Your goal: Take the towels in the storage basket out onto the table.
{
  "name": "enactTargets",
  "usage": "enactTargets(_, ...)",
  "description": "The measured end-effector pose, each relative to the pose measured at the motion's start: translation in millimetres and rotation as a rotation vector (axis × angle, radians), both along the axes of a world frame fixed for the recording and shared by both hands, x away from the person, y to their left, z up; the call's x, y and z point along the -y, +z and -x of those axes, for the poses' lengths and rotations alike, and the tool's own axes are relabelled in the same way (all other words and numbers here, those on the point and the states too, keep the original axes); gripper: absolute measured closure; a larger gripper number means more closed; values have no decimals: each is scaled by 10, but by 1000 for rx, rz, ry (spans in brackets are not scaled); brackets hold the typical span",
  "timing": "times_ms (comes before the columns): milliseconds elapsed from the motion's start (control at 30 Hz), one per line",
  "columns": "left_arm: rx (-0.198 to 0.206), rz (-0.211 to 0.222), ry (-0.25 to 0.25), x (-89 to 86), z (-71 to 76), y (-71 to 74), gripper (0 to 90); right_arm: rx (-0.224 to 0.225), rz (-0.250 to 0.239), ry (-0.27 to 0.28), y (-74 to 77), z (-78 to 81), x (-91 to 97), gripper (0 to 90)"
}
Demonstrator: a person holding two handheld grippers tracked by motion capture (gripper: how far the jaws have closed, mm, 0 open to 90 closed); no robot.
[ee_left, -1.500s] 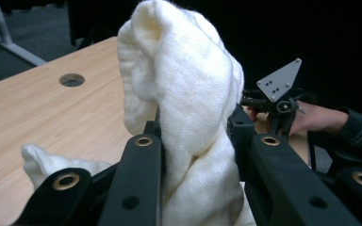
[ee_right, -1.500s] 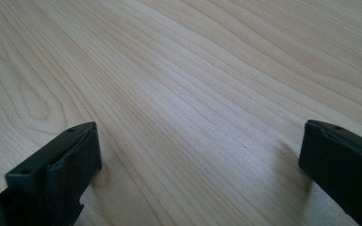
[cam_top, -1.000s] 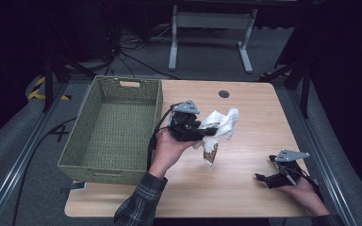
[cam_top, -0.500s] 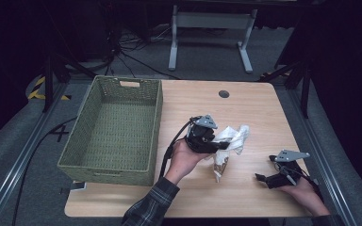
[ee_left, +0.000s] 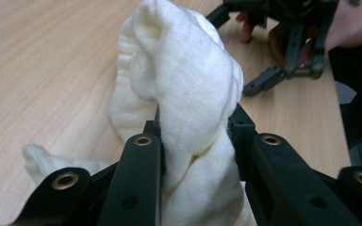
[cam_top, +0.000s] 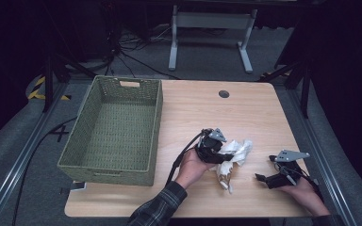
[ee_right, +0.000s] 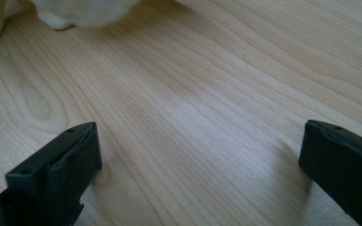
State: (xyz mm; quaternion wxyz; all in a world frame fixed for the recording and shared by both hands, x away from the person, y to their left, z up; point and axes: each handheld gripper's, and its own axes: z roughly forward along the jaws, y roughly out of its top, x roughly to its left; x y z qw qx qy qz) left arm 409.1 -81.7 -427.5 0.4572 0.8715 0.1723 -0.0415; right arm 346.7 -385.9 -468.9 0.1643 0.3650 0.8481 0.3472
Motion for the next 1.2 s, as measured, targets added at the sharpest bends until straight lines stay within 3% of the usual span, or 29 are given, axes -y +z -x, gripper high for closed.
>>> enactTargets(267, -20, -78, -7, 132, -10, -289, 725, 0, 0, 1, 0, 0, 0, 2)
enactTargets(367, -12, -101, -10, 161, 5, -324, 706, 0, 1, 1, 0, 1, -1, 1)
enactTargets(400, -12, -93, -5, 167, 9, -319, 680, -1, 0, 0, 0, 2, -1, 2)
enactTargets(533, -6, -67, 23, 115, 25, -224, 430, -2, 2, -3, 1, 9, -2, 2)
enactTargets(667, 34, -28, 56, -44, 80, -50, 340, -1, 2, -2, 2, 12, 5, 6)
enactTargets(767, 40, -9, 77, -159, 122, 41, 332, -12, -4, 11, 33, 13, 15, 76)
enactTargets(833, 51, 11, 95, -256, 159, 81, 333, -26, -31, 43, 80, 14, 26, 165)
enactTargets(867, 58, 11, 98, -304, 178, 88, 336, -31, -43, 46, 106, 21, 26, 166)
enactTargets(967, 56, -3, 115, -416, 247, 58, 388, -11, -70, 68, 167, 38, 2, 190)
enactTargets(1100, 63, -55, 143, -534, 360, -47, 426, -9, -90, 110, 206, 52, -64, 256)
enactTargets(1200, 65, -58, 154, -559, 392, -76, 449, -18, -103, 135, 208, 44, -106, 304)
